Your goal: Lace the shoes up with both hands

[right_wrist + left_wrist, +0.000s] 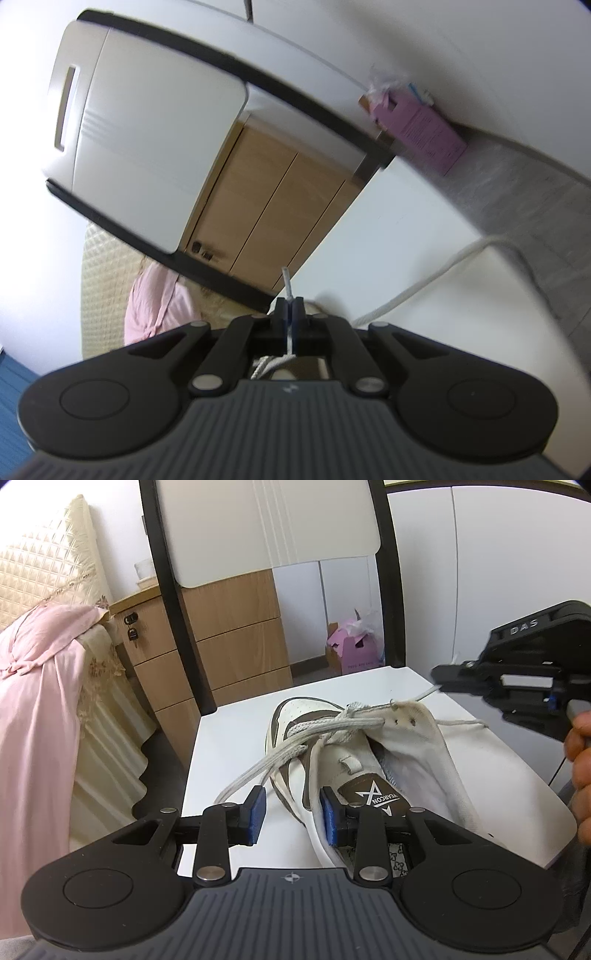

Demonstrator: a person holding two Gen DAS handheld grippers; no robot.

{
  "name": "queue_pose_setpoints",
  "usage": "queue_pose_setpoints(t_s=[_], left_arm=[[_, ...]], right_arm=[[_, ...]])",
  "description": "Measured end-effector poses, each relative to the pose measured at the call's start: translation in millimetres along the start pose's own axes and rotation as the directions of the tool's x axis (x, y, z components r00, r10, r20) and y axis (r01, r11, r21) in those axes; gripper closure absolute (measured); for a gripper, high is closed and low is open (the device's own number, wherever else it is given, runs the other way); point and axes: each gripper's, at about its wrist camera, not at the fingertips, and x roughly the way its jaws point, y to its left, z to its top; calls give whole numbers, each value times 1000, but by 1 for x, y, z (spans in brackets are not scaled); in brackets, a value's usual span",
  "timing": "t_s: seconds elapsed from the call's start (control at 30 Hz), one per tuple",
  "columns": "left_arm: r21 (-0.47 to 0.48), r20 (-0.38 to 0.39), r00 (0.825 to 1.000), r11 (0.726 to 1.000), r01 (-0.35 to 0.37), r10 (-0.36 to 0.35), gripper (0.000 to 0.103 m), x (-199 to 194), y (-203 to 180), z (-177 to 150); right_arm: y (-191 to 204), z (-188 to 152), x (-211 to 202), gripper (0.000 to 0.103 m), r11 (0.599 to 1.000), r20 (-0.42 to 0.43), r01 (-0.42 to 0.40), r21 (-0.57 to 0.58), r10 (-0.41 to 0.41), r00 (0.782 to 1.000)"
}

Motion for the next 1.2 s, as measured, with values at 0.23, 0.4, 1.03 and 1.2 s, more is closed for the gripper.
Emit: queue_pose_setpoints(t_s=[0.23, 0.4, 1.03, 1.2], left_arm=[[7, 0, 1000, 1000, 5, -5, 67, 1, 0, 0], [10, 12, 1000, 1000, 20, -20, 67, 1, 2, 1], [35, 89, 994, 998, 53, -56, 66, -2, 1, 5], [24, 85, 995, 998, 57, -59, 84, 4, 3, 10]], right_arm=[[-17, 22, -29, 101, 997, 117, 69, 28, -72, 991], [-12, 22, -35, 96, 994, 119, 105, -39, -100, 988], [-4, -31, 31, 88, 981, -153, -77, 179, 105, 983], [-1, -32, 36, 100, 993, -154, -41, 111, 58, 986]])
